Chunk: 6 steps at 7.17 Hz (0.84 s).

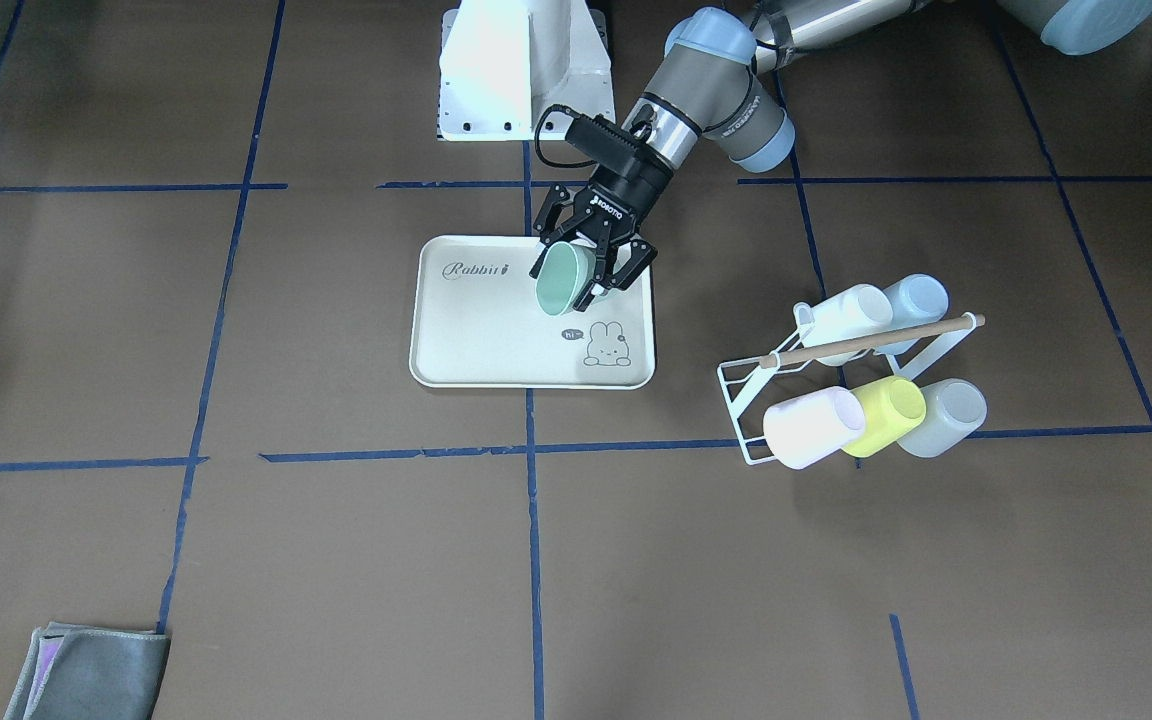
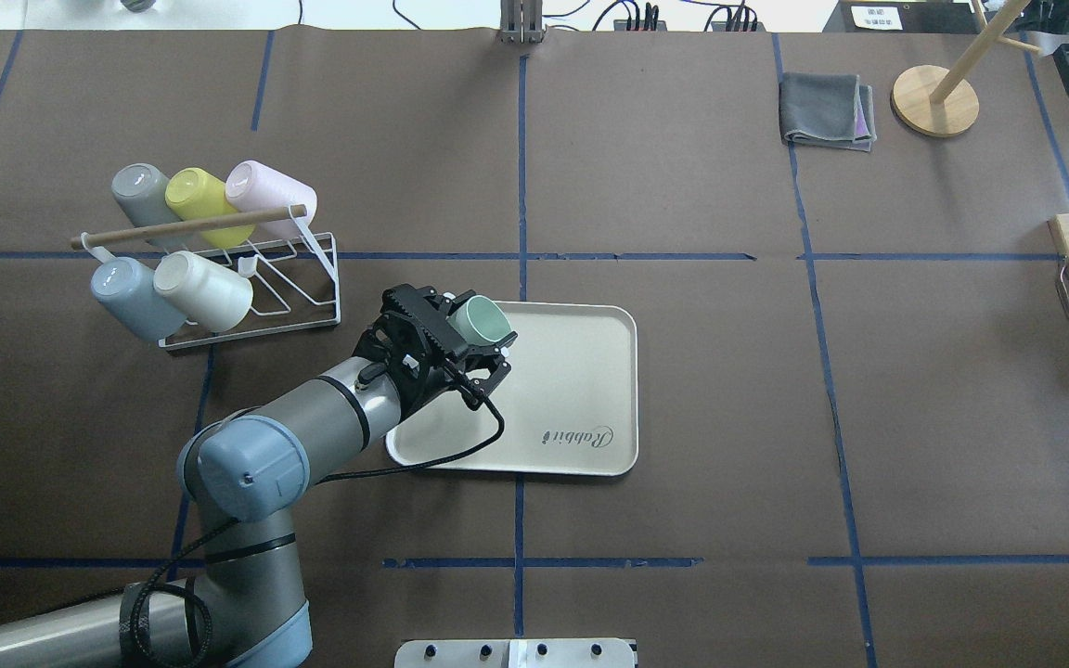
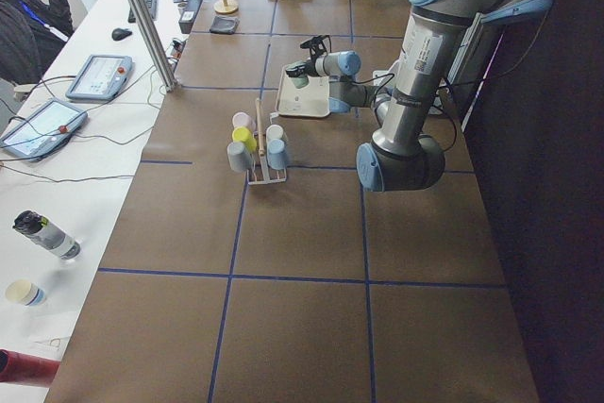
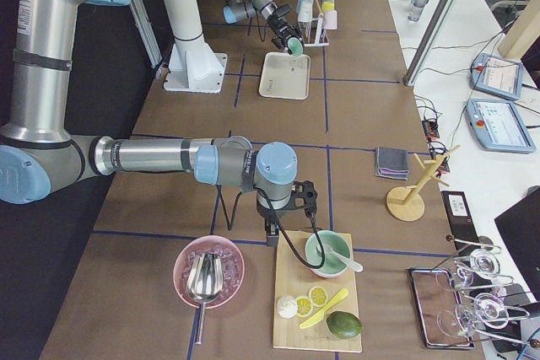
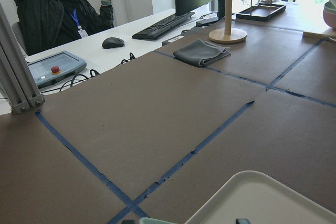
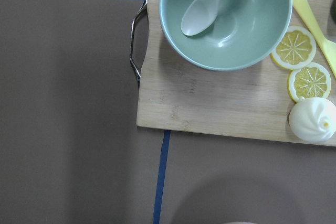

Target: Pick up and place green cup on tray

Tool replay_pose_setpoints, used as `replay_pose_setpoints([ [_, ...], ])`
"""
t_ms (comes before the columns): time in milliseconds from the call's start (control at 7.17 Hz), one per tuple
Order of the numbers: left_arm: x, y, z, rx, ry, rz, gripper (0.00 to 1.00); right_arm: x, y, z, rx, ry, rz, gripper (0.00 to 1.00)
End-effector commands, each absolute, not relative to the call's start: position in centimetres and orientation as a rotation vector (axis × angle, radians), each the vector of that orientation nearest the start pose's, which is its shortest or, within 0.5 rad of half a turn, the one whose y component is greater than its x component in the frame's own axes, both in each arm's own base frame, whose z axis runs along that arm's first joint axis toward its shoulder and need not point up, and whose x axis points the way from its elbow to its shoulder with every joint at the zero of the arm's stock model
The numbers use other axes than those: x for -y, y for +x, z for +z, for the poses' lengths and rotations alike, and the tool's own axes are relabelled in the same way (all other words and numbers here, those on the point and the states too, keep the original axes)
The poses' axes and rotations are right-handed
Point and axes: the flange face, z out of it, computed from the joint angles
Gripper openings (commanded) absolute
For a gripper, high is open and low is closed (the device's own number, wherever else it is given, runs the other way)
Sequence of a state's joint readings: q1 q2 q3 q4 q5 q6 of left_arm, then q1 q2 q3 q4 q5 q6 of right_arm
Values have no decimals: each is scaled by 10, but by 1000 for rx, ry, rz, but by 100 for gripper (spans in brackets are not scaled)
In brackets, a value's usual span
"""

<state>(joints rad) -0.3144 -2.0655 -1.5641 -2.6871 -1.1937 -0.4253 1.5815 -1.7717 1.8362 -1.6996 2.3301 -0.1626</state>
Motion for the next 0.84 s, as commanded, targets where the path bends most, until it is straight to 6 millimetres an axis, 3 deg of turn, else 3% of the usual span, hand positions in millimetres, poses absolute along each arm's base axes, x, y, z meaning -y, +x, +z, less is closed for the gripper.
replay_pose_setpoints([
  [0,354,577,254,-1004,1272,352,67,401,69,632,760,4,-120,100],
  [279,349,590,258,-999,1257,367,67,401,69,632,762,5,-121,100],
  [418,349,598,242,-1013,1267,354,67,401,69,632,762,5,-121,100],
  [697,346,613,243,-1002,1253,287,67,401,69,632,762,5,-121,100],
])
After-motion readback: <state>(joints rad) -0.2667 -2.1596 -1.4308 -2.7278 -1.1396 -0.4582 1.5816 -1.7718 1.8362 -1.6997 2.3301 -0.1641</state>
